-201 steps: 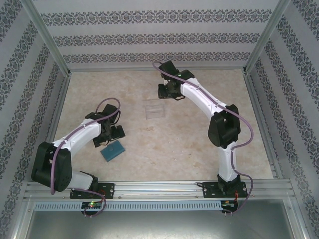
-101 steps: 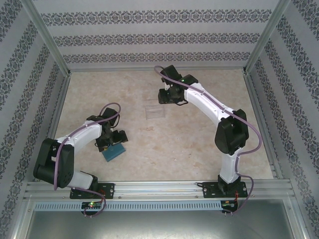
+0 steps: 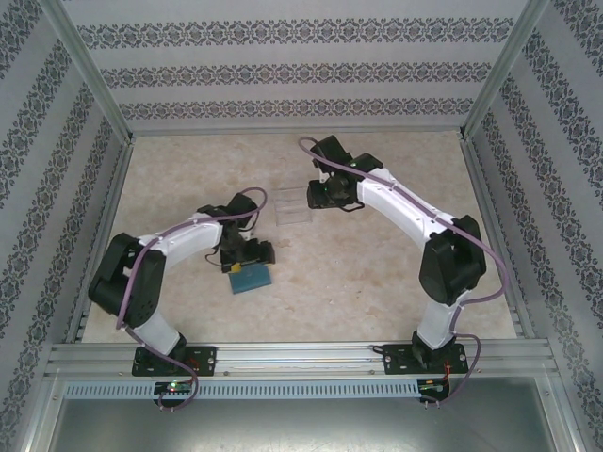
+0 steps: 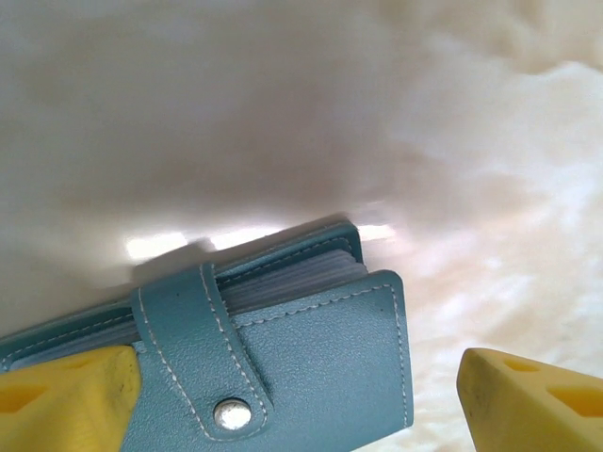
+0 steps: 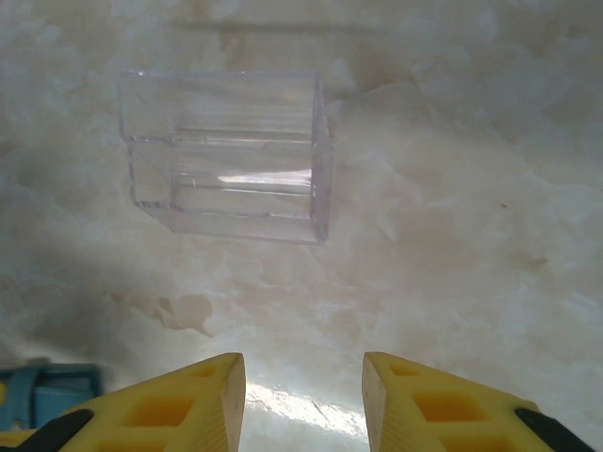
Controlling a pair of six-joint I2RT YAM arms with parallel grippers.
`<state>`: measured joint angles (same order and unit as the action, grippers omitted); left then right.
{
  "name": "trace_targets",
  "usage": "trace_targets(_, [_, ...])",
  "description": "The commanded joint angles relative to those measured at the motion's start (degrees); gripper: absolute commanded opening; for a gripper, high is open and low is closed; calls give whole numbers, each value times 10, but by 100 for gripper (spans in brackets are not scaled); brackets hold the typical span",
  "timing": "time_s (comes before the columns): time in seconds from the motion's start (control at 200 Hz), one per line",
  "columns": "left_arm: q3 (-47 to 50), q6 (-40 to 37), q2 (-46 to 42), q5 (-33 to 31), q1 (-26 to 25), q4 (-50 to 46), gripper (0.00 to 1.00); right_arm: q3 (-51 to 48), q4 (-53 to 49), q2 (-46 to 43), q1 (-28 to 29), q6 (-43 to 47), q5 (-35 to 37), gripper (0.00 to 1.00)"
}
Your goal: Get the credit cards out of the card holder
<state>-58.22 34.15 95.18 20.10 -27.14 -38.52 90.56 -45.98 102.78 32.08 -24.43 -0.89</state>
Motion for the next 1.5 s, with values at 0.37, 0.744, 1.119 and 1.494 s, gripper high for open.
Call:
trace_targets(0.37, [-115, -32, 46, 14, -102, 51, 83, -192, 88, -149, -68, -46, -70, 38])
trace_targets(0.744, [20, 25, -56, 55, -86, 17, 61, -205, 98, -76, -18, 24, -187, 38])
trace_targets(1.119, [129, 134, -66, 161, -92, 158, 38, -181, 129, 22, 37, 29, -240, 38])
trace_targets(1.494, [148, 170, -43, 147, -81, 222, 28, -201, 155, 64, 47, 29, -290, 39])
